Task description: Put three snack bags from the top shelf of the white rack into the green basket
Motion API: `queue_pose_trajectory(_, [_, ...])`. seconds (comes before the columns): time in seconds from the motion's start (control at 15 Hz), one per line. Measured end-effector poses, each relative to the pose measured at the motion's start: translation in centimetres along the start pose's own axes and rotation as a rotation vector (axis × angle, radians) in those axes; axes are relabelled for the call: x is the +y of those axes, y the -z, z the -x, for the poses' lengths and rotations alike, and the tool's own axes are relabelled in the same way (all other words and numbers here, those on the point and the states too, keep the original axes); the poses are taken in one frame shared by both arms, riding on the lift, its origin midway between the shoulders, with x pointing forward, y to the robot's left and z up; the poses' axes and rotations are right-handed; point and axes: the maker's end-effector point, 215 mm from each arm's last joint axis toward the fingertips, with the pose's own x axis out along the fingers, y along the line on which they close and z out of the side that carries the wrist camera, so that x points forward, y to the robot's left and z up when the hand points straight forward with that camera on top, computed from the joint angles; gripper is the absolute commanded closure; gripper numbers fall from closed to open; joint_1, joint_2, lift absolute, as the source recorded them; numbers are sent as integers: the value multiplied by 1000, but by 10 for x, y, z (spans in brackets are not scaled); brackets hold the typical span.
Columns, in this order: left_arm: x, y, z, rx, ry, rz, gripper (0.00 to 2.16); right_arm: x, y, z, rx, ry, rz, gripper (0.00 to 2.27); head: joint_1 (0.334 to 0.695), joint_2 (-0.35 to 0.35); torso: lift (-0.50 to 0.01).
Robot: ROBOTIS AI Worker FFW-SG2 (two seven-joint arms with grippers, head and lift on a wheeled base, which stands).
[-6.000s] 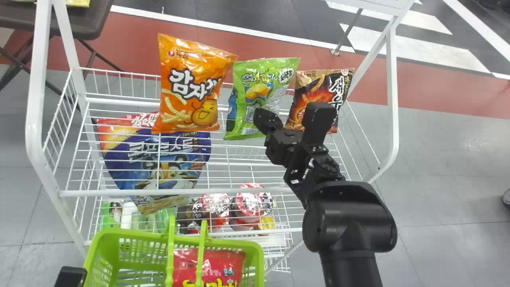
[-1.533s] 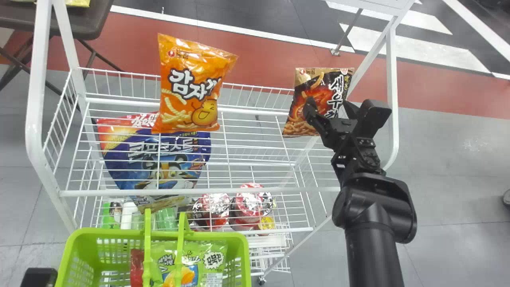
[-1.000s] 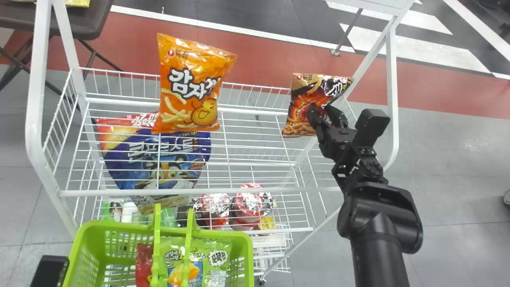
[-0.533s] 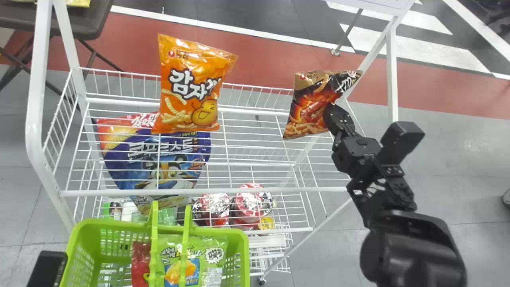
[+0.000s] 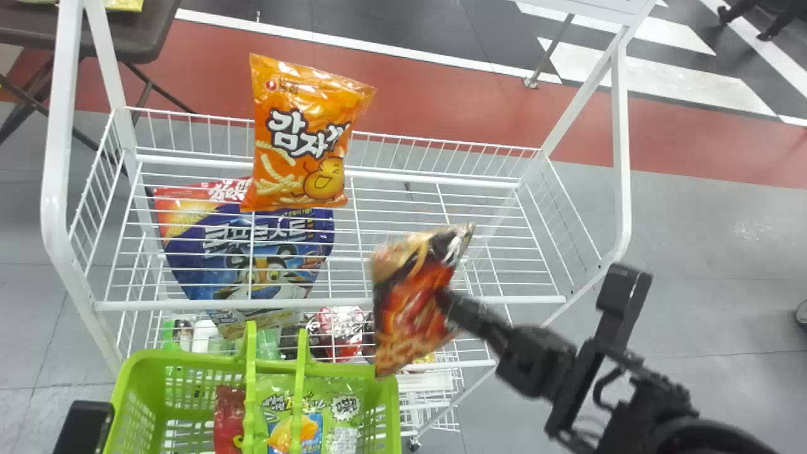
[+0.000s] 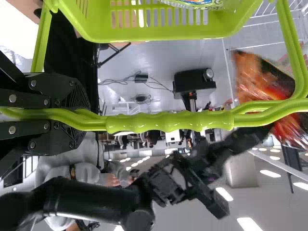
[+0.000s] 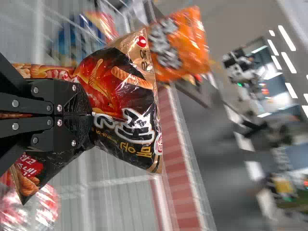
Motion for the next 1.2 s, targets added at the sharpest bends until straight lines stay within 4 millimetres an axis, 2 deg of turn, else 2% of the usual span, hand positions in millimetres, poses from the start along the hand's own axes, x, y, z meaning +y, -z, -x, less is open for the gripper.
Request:
queue_pose_trajectory(0.2, [0, 2, -6, 13, -7, -6, 2121, 27, 63, 23, 134, -98, -150, 2159, 695, -350, 0])
queue_pose_trajectory(0.47, [0, 4, -16, 33, -13, -26, 2121, 46, 126, 45, 257, -175, -303, 2159, 695, -350, 0])
queue_pose_trajectory(0.6, [0, 4, -18, 31, -10, -29, 2121, 49, 150, 47, 302, -180, -351, 2159, 695, -350, 0])
queue_pose_trajectory(0.73, [-1, 4, -18, 31, -6, -30, 2121, 44, 171, 40, 327, -157, -360, 2159, 695, -350, 0])
queue_pose_trajectory(0.87, [-2, 4, -18, 30, 0, -30, 2121, 16, 176, 24, 289, -71, -296, 2159, 695, -350, 0])
queue_pose_trajectory(1.0, [-3, 3, -18, 31, -2, -34, 2121, -2, 165, 13, 237, -8, -217, 2159, 695, -350, 0])
queue_pose_trajectory(1.07, [-3, 4, -18, 33, -3, -36, 2121, -4, 159, 9, 220, 0, -183, 2155, 695, -350, 0])
queue_pose_trajectory(1.13, [-3, 4, -19, 35, -3, -37, 2121, 4, 155, 7, 215, -28, -166, 2148, 695, -350, 0])
queue_pose_trajectory(1.2, [-3, 4, -20, 38, -3, -38, 2121, 24, 155, 7, 223, -98, -165, 2145, 695, -350, 0])
